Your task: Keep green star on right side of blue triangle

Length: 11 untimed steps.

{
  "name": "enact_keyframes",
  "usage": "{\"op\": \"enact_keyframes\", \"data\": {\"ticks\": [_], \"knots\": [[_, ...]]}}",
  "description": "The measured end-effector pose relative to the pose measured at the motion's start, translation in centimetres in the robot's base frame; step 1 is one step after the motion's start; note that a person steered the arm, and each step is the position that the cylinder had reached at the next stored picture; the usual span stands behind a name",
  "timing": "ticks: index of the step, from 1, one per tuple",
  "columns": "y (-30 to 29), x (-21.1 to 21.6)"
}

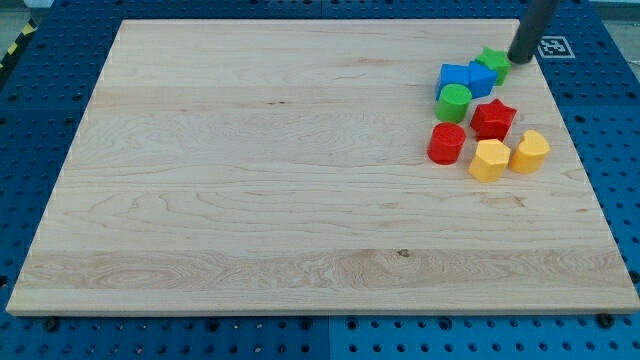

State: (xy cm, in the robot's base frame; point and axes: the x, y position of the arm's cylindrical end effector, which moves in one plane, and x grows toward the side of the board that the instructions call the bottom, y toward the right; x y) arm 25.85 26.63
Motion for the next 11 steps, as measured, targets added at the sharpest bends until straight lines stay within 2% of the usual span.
{"op": "enact_keyframes", "data": {"ticks": [1,2,4,9,11], "knots": [[-3.7,-2.5],[-9.0,-2.5],[-8.3,-0.2],[-8.0,0.7],[-6.7,2.7]]}}
